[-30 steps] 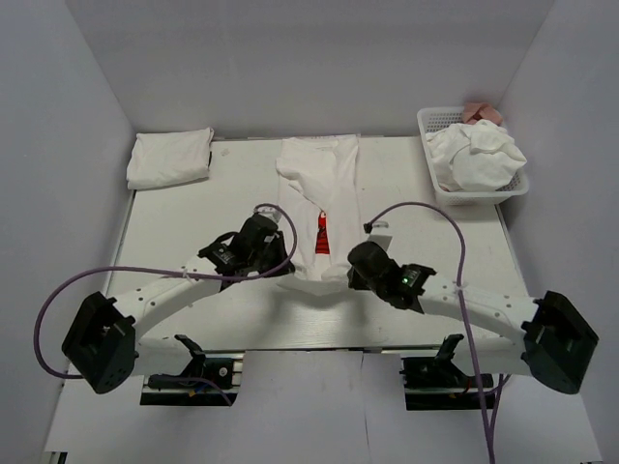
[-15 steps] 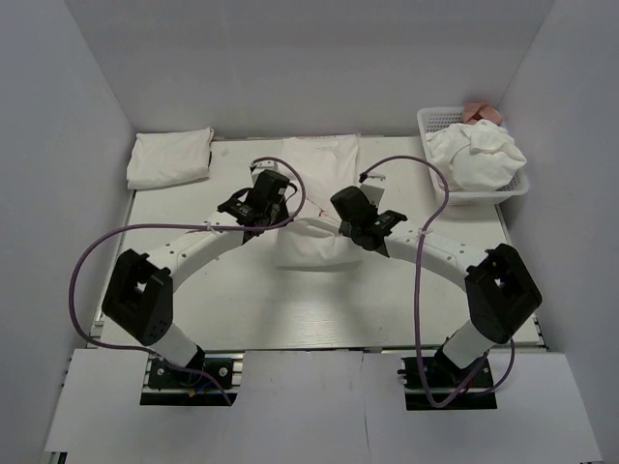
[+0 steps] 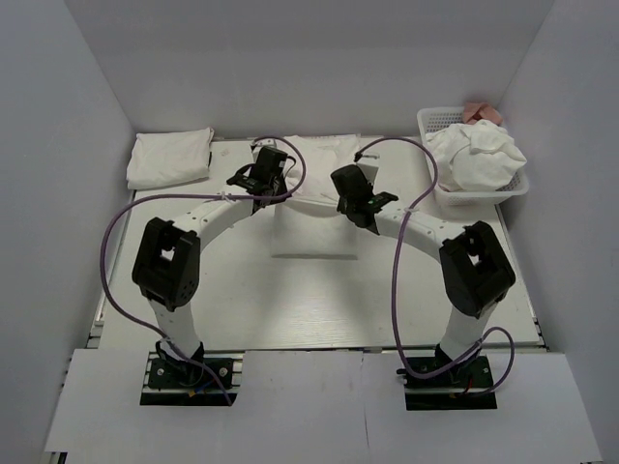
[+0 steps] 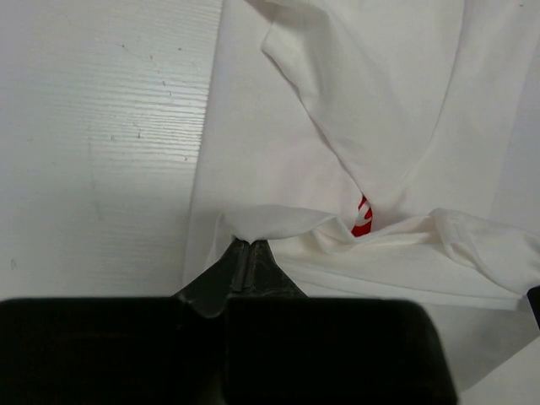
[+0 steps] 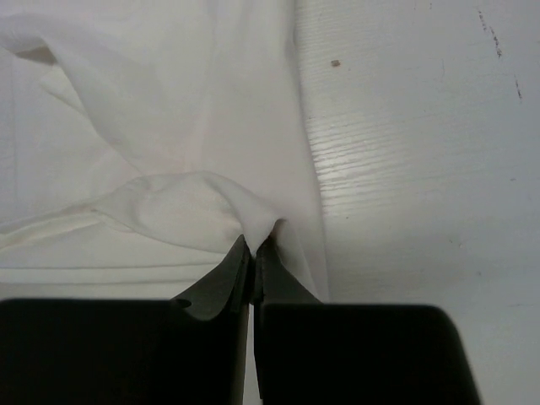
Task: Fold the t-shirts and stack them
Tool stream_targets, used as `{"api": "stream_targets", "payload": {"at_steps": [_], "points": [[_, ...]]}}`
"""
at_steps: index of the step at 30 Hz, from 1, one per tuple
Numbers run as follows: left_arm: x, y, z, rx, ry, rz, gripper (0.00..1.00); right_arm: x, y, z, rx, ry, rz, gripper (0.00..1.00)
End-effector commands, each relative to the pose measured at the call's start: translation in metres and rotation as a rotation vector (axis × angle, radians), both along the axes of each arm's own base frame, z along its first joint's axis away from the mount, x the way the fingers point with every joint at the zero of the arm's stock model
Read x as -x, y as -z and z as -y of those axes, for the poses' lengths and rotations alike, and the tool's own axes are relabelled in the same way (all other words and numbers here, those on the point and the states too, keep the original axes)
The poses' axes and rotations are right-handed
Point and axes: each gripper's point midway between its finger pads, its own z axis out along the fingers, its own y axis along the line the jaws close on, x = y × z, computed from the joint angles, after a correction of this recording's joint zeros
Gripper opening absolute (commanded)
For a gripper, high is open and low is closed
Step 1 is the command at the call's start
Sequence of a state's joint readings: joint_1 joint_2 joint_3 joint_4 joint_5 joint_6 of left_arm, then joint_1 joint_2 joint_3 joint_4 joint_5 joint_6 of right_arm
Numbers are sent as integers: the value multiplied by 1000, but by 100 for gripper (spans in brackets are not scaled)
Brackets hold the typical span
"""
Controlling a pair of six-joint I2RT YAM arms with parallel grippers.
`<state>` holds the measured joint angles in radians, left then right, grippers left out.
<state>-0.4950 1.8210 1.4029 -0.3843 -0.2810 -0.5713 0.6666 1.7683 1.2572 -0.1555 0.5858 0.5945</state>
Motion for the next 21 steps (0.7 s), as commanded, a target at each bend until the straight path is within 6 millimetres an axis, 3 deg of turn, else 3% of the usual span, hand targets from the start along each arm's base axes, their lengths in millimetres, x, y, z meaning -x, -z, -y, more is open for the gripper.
{"api": "stream_targets", "payload": {"at_steps": [1, 6, 7, 8, 9, 11, 13, 16, 18, 19, 20, 21], "points": [[-23, -17, -3, 15, 5, 47, 0, -28, -6, 3, 14, 25, 37, 0], [-39, 2, -5, -11, 11, -2, 0, -47, 1, 11, 16, 62, 26, 0], [-43, 7, -1, -5, 19, -10, 1, -51, 6, 12, 21, 64, 19, 15], [-48, 9, -4, -5, 10, -10, 11, -54, 7, 11, 9, 50, 14, 27], [-49, 12, -4, -10, 10, -20, 36, -59, 2, 8, 9, 30, 28, 40], [-58, 9, -2, 0, 23, -17, 62, -64, 1, 5, -10, -3, 24, 64], [-61, -2, 1, 9, 29, -9, 72, -67, -5, 7, 2, -27, 36, 87], [-52, -3, -6, 20, 23, -23, 100, -63, -10, 6, -2, -58, 35, 90], [-37, -6, -12, 35, 13, -17, 100, -50, -7, 3, -22, -108, 20, 90], [-29, -6, -14, 42, 4, -25, 100, -48, -18, 1, -33, -137, 53, 90], [-24, -7, -16, 51, -3, -22, 100, -33, -10, -8, -81, -215, 47, 90], [-11, 6, -20, 47, 6, -54, 100, -29, -10, -10, -96, -234, 51, 90]]}}
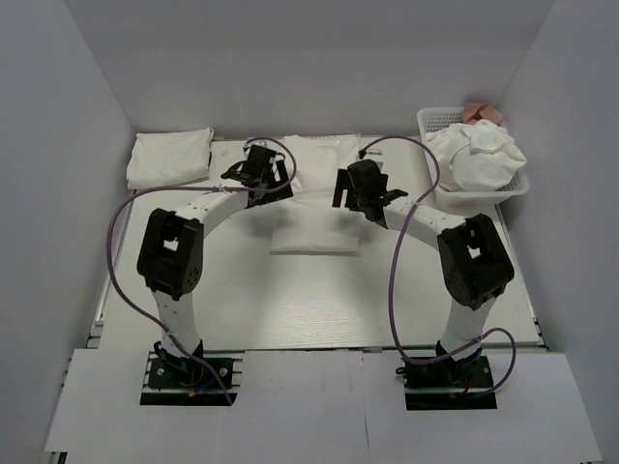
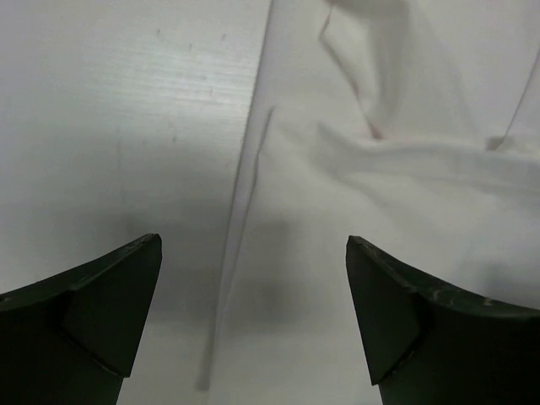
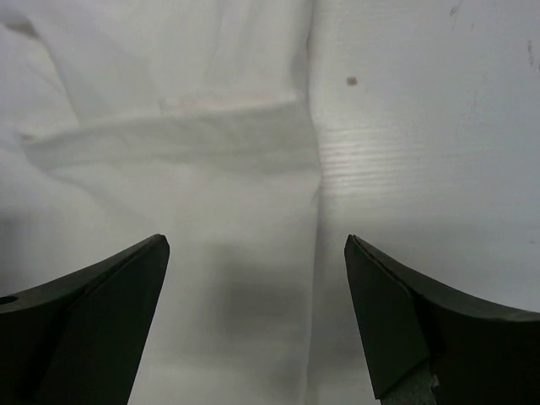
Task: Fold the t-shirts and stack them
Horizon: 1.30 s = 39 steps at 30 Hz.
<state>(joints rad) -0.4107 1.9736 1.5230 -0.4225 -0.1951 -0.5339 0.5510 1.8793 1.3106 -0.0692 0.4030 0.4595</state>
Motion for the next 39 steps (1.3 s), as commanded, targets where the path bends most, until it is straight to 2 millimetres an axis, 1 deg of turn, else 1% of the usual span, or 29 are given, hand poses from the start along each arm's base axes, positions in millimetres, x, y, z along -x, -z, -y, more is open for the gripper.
{"api": "stream_targets", "payload": {"at_steps": [1, 2, 3, 5, 10, 11, 12, 13, 15, 16, 17, 18, 20, 22, 23, 25, 26, 27, 28, 29, 30, 31, 32, 33, 34, 35, 37, 38, 39], "points": [[28, -26, -6, 55, -6, 25, 100, 12, -48, -23, -137, -153, 134, 90], [35, -38, -6, 80, -5, 47, 100, 26, -41, -30, -172, -224, 124, 90], [49, -26, -10, 77, 5, 12, 100, 26, -47, -34, -197, -244, 154, 90], [61, -25, -13, 90, 4, 7, 100, 37, -44, -44, -222, -334, 149, 90], [96, -20, -23, 112, 4, -13, 100, 22, -27, -57, -232, -357, 149, 90], [102, -14, -26, 107, 4, -26, 100, 6, -28, -57, -210, -330, 168, 90], [105, -14, -27, 107, 4, -26, 100, -4, -12, -52, -169, -292, 159, 90], [105, -20, -27, 112, 4, -13, 100, -18, -21, -52, -157, -278, 194, 90], [108, -15, -28, 107, 4, -24, 100, -47, 3, -40, -69, -224, 189, 90], [110, -13, -29, 102, 3, -37, 100, -61, -5, -37, -48, -196, 201, 90], [114, -10, -31, 94, 2, -55, 100, -67, 14, -35, -20, -188, 170, 90], [114, -10, -31, 94, 2, -55, 100, -86, 7, -33, -16, -184, 187, 90], [117, -8, -32, 88, 1, -68, 100, -92, 21, -34, 0, -195, 166, 90], [117, -8, -32, 95, -6, -69, 100, -99, 9, -36, -1, -220, 179, 90], [118, -10, -32, 99, -5, -59, 100, -99, -7, -37, -8, -229, 203, 90], [120, -11, -29, 119, 12, -59, 100, -92, -16, -42, -16, -276, 211, 90], [118, -13, -28, 124, 13, -47, 100, -89, -52, -43, -41, -287, 272, 90], [120, -10, -26, 126, 27, -51, 100, -76, -44, -42, -40, -306, 250, 90], [118, -12, -23, 142, 40, -44, 100, -71, -53, -45, -54, -318, 268, 90], [120, -9, -19, 139, 48, -53, 100, -62, -97, -41, -98, -318, 337, 90], [121, -2, -16, 147, 59, -65, 100, -43, -67, -34, -92, -322, 275, 90], [120, 0, -13, 154, 78, -67, 100, -33, -103, -29, -140, -305, 332, 90], [118, 2, -12, 154, 78, -67, 100, -25, -106, -27, -175, -289, 328, 90], [119, 11, -12, 146, 76, -88, 100, -6, -69, -16, -165, -269, 242, 90], [118, 13, -10, 152, 83, -93, 100, 4, -89, -10, -219, -235, 267, 90], [120, 17, -7, 148, 92, -104, 100, 23, -54, 1, -204, -215, 194, 90], [118, 26, -2, 158, 103, -116, 100, 37, -59, 6, -243, -197, 190, 90], [118, 29, 0, 166, 112, -123, 100, 54, -36, 8, -249, -200, 128, 90], [120, 32, 4, 177, 125, -139, 100, 59, -33, 9, -259, -195, 109, 90]]}}
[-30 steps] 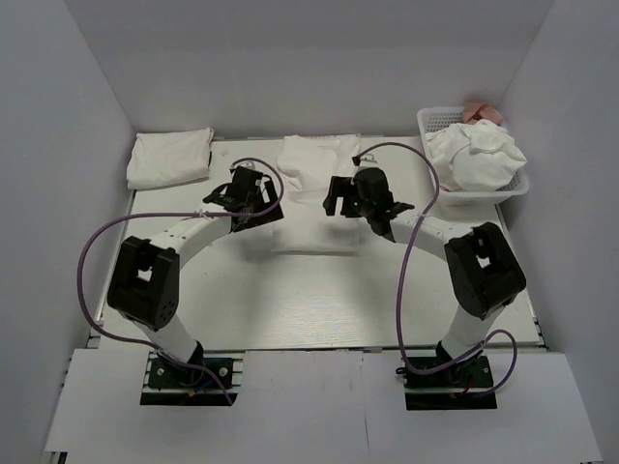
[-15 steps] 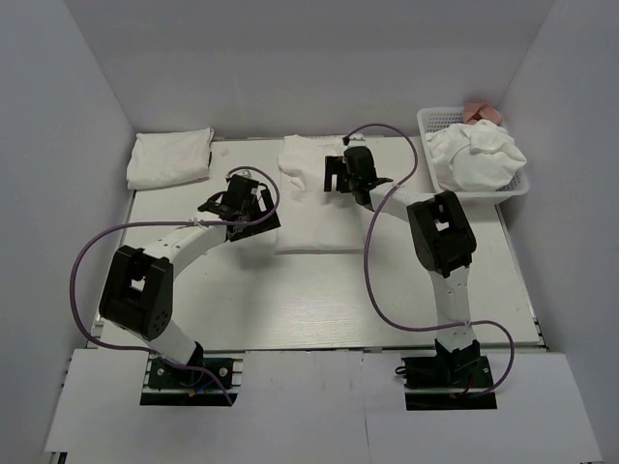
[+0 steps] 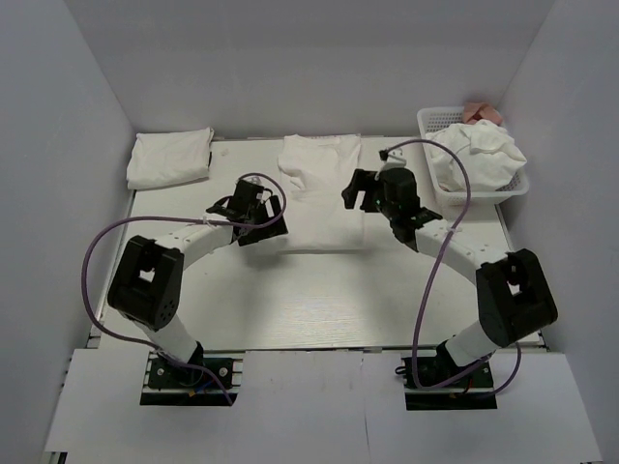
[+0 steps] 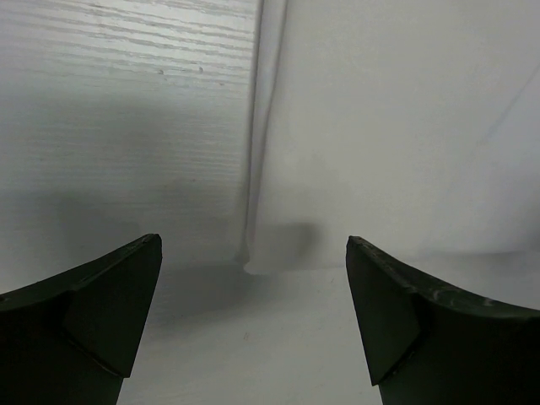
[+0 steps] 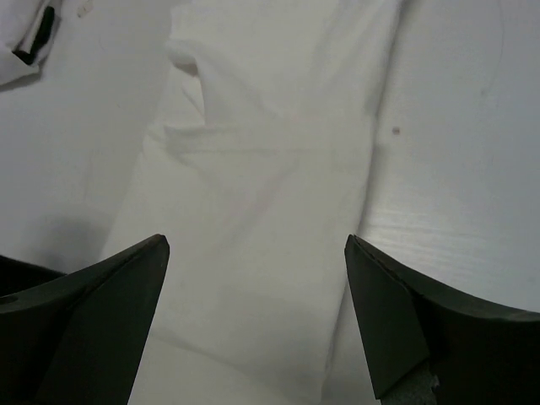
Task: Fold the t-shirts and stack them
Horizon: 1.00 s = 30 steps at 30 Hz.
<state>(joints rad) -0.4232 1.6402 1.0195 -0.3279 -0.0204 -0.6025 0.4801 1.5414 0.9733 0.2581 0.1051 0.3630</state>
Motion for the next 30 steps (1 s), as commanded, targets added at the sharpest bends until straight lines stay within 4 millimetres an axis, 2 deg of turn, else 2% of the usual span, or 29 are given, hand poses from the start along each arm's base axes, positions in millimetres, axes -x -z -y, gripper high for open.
{"api": "stream_targets", "payload": {"at_steps": [1, 2, 4, 5, 7, 12, 14, 17, 20, 21, 22, 23, 24, 25, 26, 28, 29, 30], "points": [[1, 8, 16, 51, 55, -12, 100, 28, 37, 5, -59, 21, -138, 90], [2, 11, 17, 55, 61, -24, 93, 40, 51, 6, -61, 17, -189, 90], [5, 17, 19, 61, 70, -39, 83, 45, 53, 9, -67, 28, -202, 90], [6, 18, 21, 73, 77, -36, 77, 50, 62, 12, -61, 39, -228, 90], [14, 28, 17, 78, 69, -42, 72, 55, 68, 17, -54, 51, -244, 90], [22, 40, 19, 95, 75, -70, 46, 79, 102, 16, -58, 23, -342, 90], [29, 47, 25, 111, 100, -79, 41, 83, 113, 17, -63, 36, -372, 90], [33, 49, 28, 139, 111, -86, 40, 87, 123, 16, -57, 30, -408, 90], [33, 51, 30, 147, 118, -90, 28, 91, 133, 19, -59, 48, -445, 90], [33, 51, 30, 147, 118, -89, 23, 93, 135, 18, -60, 52, -457, 88], [32, 49, 33, 157, 124, -83, 10, 96, 140, 19, -60, 54, -472, 88], [32, 49, 33, 157, 124, -83, 2, 99, 140, 14, -72, 24, -483, 82], [32, 49, 33, 162, 117, -86, 0, 100, 142, 13, -64, 12, -485, 79], [32, 49, 33, 162, 117, -86, 0, 101, 145, 13, -64, 9, -492, 77], [31, 50, 31, 154, 110, -82, 0, 98, 145, 13, -66, 10, -481, 71], [31, 50, 31, 154, 110, -81, 0, 94, 150, 18, -56, 33, -479, 64], [31, 50, 31, 154, 110, -81, 0, 93, 153, 16, -47, 30, -481, 56], [31, 50, 31, 154, 110, -81, 0, 91, 151, 15, -48, 33, -475, 54]]}}
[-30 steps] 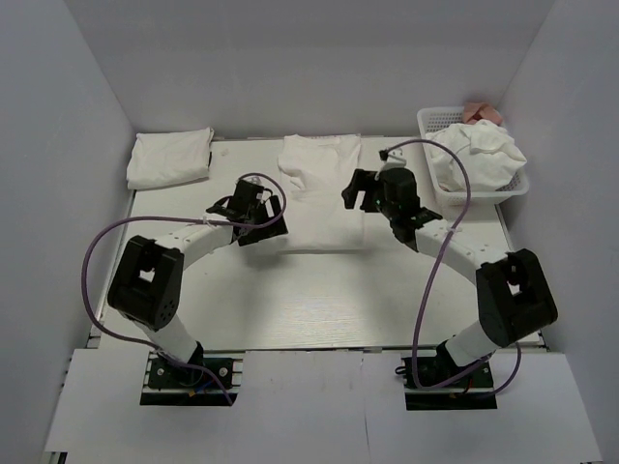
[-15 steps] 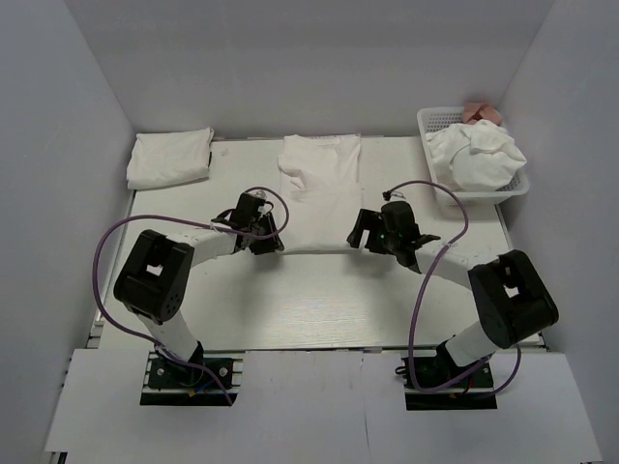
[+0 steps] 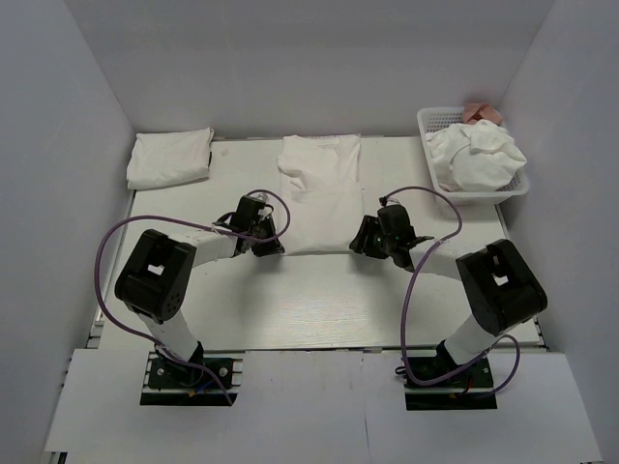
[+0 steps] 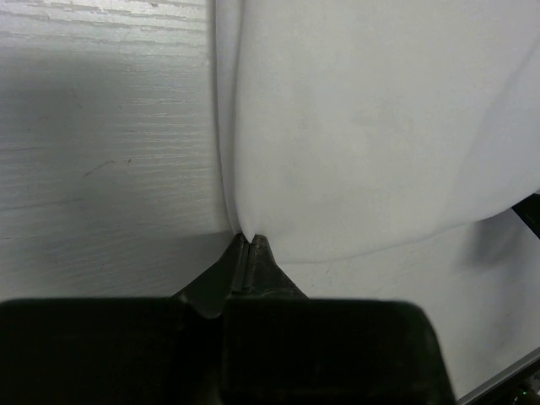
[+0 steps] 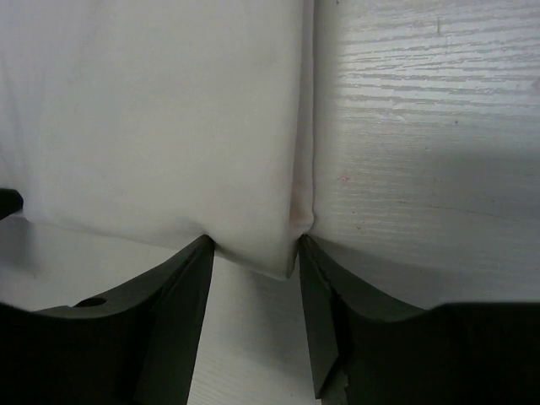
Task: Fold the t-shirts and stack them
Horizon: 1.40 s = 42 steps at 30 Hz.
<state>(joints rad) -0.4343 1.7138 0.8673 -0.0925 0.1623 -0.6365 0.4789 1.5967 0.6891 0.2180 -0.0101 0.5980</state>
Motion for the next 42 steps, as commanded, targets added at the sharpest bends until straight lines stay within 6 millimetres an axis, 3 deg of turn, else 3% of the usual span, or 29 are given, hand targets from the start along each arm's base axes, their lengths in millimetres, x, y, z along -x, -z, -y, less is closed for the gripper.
{"api": "stream_targets", "payload": {"at_steps": [1, 9, 10, 13, 16, 21, 24, 26, 27, 29, 30, 32, 33, 36, 42], "points": [[7, 5, 1, 1, 13, -19, 0, -1, 10, 0, 12, 2, -12, 51], [7, -1, -1, 2, 6, 4, 0, -6, 17, 7, 40, 33, 1, 25], [7, -4, -1, 6, 6, 12, 0, -4, 17, 5, 39, 20, -1, 15], [8, -16, -3, 11, -9, 31, 0, 7, 10, 0, 10, -33, -13, 0], [13, -33, -2, 32, 0, 74, 0, 23, -2, -11, -54, -110, -3, 0], [30, -60, -5, 58, 3, 131, 0, 45, -23, -13, -98, -149, 9, 0], [42, -83, -10, 81, -3, 164, 0, 65, -59, -13, -130, -195, 61, 0], [59, -99, -9, 123, 20, 187, 0, 88, -58, -12, -128, -236, 9, 0], [69, -99, -11, 134, 20, 164, 0, 96, -74, -9, -144, -254, 39, 0], [90, -102, -7, 178, 65, 143, 0, 121, -71, -7, -135, -303, -27, 0], [99, -119, -6, 214, 90, 187, 0, 124, -86, -5, -147, -314, 21, 0], [108, -129, -8, 240, 100, 223, 0, 138, -90, -3, -142, -356, 17, 0], [114, -146, -9, 267, 112, 275, 0, 141, -101, -4, -159, -371, 49, 0], [113, -169, -12, 280, 106, 350, 0, 138, -130, -5, -188, -374, 140, 0], [89, -214, -18, 273, 44, 495, 0, 109, -169, -6, -188, -287, 245, 0]]}}
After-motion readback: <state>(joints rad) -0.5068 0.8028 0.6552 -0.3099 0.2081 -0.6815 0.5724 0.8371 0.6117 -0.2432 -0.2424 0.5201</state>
